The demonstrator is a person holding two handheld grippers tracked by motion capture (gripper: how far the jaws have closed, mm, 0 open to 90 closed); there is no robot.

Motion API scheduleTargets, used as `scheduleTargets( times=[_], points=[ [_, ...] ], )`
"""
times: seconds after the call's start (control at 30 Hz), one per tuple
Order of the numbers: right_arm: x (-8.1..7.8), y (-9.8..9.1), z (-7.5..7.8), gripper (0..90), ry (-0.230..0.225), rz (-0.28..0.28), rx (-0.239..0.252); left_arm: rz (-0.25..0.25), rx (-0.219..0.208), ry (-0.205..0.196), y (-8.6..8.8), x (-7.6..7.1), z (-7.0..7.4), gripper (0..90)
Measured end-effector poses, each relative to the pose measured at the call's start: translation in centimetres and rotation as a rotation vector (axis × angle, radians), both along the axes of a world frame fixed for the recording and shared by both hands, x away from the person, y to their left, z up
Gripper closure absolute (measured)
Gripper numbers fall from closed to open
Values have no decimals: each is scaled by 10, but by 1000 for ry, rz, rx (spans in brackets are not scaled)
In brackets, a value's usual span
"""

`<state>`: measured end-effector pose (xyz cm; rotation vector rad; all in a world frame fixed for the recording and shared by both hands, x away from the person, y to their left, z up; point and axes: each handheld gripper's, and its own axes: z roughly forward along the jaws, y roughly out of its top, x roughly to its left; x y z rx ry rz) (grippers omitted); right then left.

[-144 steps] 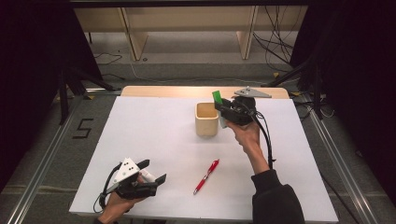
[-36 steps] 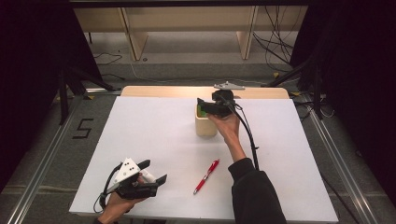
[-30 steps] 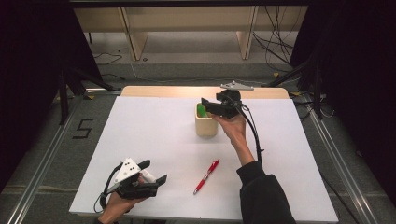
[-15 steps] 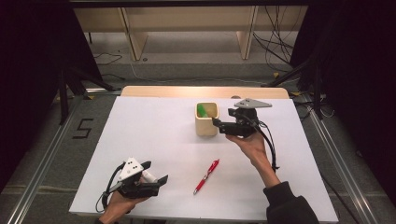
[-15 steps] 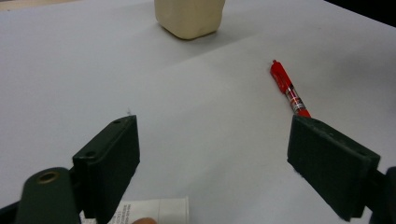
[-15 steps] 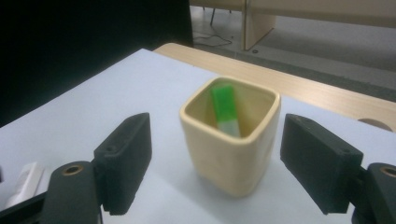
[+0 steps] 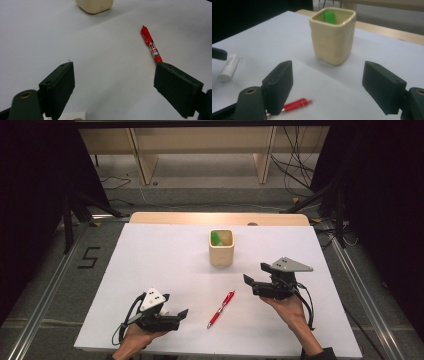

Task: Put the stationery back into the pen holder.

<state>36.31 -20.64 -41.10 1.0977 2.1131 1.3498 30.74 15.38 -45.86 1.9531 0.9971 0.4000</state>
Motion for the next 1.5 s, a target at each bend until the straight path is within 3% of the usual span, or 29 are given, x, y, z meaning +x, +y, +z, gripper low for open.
scheduleTargets(
  times=[0.23,0.47,0.63,1.07,1.5],
  points=[
    [-20,-10,-17,254,8,0,-25,-43,63,20,-26,4,1,178],
    [-40,-11,-20,254,-22,9,-17,-68,88,40,-48,8,3,183],
    [-49,-15,-22,254,-14,17,-10,-107,138,60,-63,10,3,185],
    [-65,-19,-29,254,5,7,-8,-137,232,110,-86,17,-2,278],
    [-74,-15,-33,251,3,15,-24,-169,267,159,-100,23,-4,425]
  ],
)
